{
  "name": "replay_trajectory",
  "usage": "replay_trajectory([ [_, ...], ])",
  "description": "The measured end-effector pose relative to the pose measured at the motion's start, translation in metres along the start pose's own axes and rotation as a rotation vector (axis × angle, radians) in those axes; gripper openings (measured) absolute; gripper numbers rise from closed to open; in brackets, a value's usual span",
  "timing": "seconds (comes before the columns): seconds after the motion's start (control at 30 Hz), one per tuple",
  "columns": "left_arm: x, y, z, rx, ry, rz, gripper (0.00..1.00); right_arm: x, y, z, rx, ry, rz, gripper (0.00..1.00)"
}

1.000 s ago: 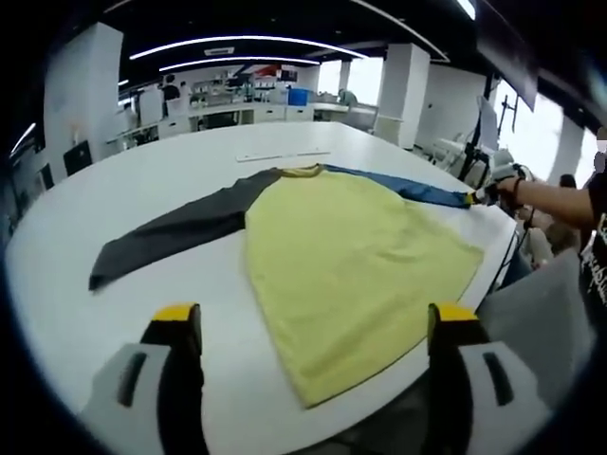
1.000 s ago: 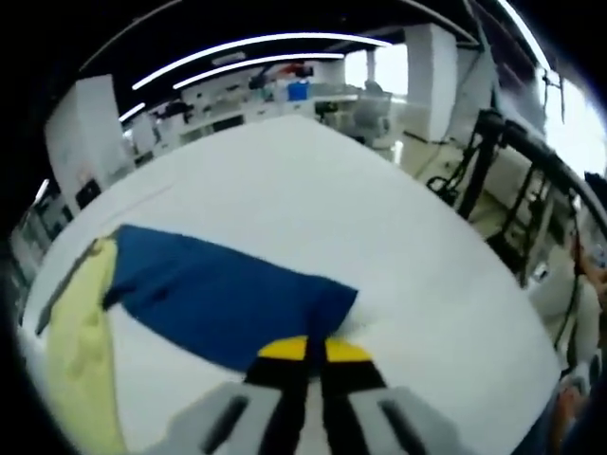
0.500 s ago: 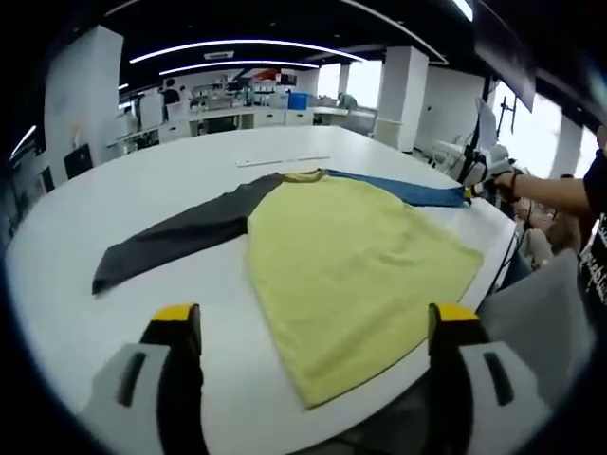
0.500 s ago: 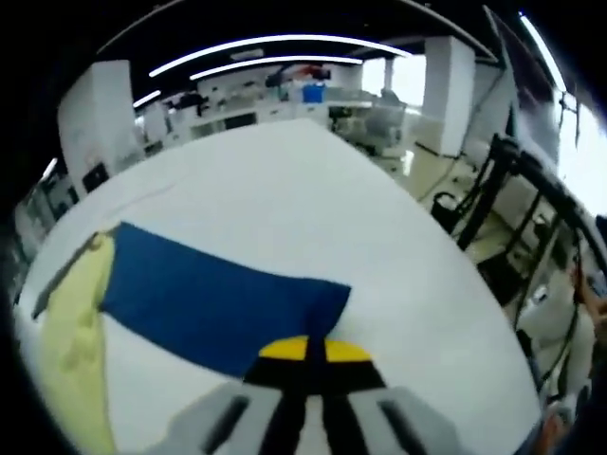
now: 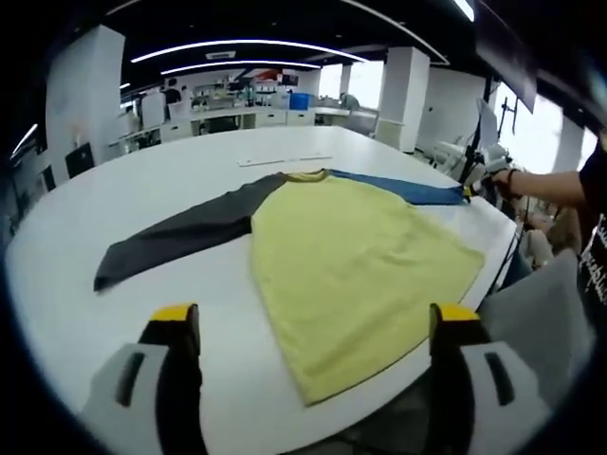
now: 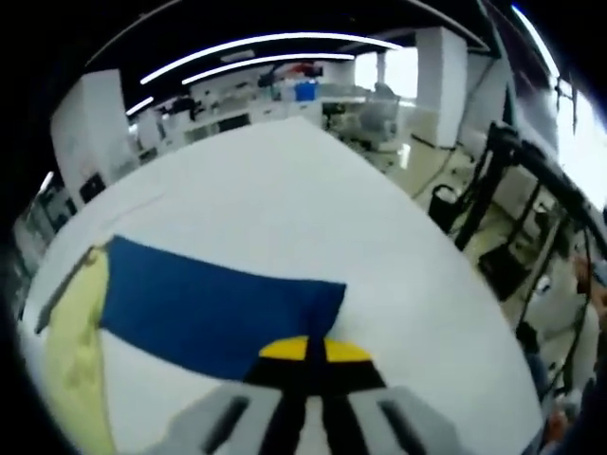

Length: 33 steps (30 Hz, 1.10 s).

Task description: Fold the garment on the visible template until the final outline fits inside the template.

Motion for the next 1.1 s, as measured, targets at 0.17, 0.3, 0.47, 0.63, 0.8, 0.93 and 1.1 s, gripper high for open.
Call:
replay_trajectory([
  [0.17, 0.002, 0.0, -0.001, -0.004, 0.001, -0.002, 0.99, -0.001, 0.001, 0.001, -0.041, 0.024, -0.011, 0.0],
  [0.3, 0.004, 0.001, -0.002, 0.0, -0.011, 0.002, 0.99, 0.001, 0.001, 0.0, -0.058, 0.029, -0.018, 0.0],
  [0.47, 0.006, 0.001, -0.007, -0.004, -0.067, 0.013, 0.99, 0.006, 0.001, -0.006, -0.083, 0.025, -0.031, 0.0],
  [0.63, 0.006, 0.0, -0.01, -0.019, -0.061, 0.018, 0.99, 0.015, 0.009, -0.017, -0.086, -0.011, -0.056, 0.0],
  [0.8, 0.005, 0.0, -0.008, -0.017, -0.063, 0.01, 0.99, 0.02, 0.02, -0.029, -0.101, -0.029, -0.097, 0.0],
  [0.93, 0.006, -0.002, -0.008, -0.022, -0.062, 0.014, 0.99, 0.024, 0.031, -0.035, -0.115, -0.044, -0.13, 0.0],
  [1.1, 0.006, -0.003, -0.008, -0.035, -0.059, 0.017, 0.99, 0.028, 0.049, -0.043, -0.099, -0.058, -0.17, 0.0],
])
Point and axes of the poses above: the point that each gripper's makers call its tool centre point, and the gripper's own axes: x roughly backward along the fingers, y roughly to its left, z roughly out of its underside, the point moved 10 cm from there along x, roughly backward along the fingers, and after that the axes turned 13 degrees about z, right-handed, at the moved point
